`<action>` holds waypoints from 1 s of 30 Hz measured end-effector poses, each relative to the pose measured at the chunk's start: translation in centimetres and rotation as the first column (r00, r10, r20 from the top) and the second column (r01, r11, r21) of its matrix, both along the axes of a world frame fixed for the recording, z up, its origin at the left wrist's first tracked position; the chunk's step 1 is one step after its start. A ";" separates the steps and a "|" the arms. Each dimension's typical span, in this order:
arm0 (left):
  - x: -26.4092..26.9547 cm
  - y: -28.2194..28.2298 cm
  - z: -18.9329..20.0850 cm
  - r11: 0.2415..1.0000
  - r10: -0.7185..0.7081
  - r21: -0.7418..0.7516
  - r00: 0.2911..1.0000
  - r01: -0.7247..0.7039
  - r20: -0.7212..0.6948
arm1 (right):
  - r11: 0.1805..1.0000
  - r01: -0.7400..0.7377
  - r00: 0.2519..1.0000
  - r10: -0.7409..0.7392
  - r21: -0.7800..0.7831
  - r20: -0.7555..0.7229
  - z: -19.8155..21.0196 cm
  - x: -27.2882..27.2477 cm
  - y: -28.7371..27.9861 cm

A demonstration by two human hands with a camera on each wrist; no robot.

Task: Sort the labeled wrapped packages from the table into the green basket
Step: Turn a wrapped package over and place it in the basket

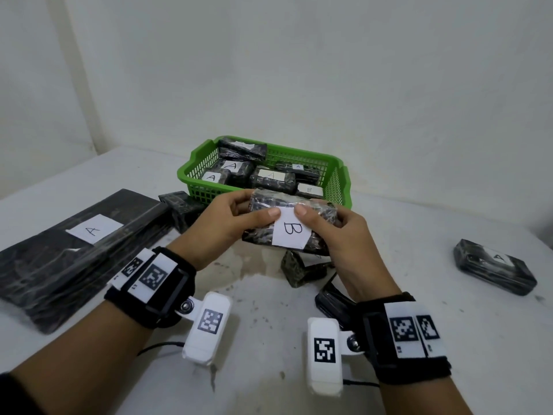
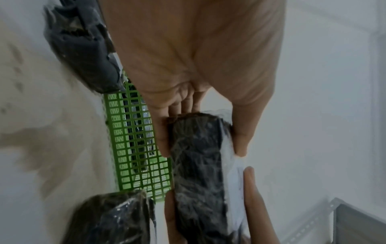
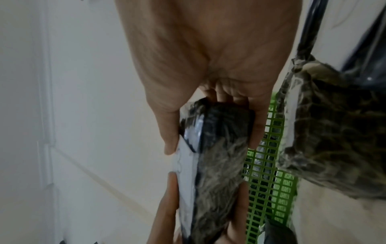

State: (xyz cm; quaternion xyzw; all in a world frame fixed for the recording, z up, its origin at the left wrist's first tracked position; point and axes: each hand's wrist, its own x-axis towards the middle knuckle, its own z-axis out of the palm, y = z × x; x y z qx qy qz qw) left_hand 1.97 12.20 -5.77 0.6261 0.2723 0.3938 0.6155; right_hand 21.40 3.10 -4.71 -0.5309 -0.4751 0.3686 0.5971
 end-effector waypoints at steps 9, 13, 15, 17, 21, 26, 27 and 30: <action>-0.5 0.2 0.5 0.998 -0.056 0.006 0.996 0.056 0.068 | 0.998 -0.055 0.998 0.055 0.008 0.014 -0.1 0.8 0.2; -0.6 -0.2 0.7 0.997 -0.041 0.069 0.997 0.037 0.064 | 0.999 -0.019 1.000 0.018 0.041 0.023 0.0 1.1 0.1; -0.8 -0.3 0.9 0.992 -0.010 0.127 0.998 0.001 0.067 | 0.997 -0.044 0.999 0.042 0.063 0.027 0.4 1.3 -0.2; -1.0 -0.2 1.0 0.981 0.016 0.192 0.998 -0.028 0.066 | 0.996 -0.071 0.997 0.069 0.046 0.037 0.5 1.3 -0.3; -1.0 -0.5 1.3 0.967 -0.018 0.255 0.999 0.005 0.047 | 0.989 -0.137 0.985 0.131 -0.048 -0.111 0.6 1.1 -0.3; -0.7 -0.7 1.1 0.991 -0.059 0.119 0.998 0.063 -0.032 | 0.993 -0.118 0.988 0.118 0.002 -0.104 0.7 1.4 -0.4; -0.7 -0.8 1.2 0.995 -0.051 0.087 0.998 0.053 -0.025 | 0.994 -0.113 0.988 0.113 0.009 -0.103 0.7 1.5 -0.5; -0.4 -0.8 1.3 0.992 0.016 0.123 0.999 -0.012 -0.038 | 0.993 -0.120 0.986 0.121 0.012 -0.119 0.5 1.4 -0.2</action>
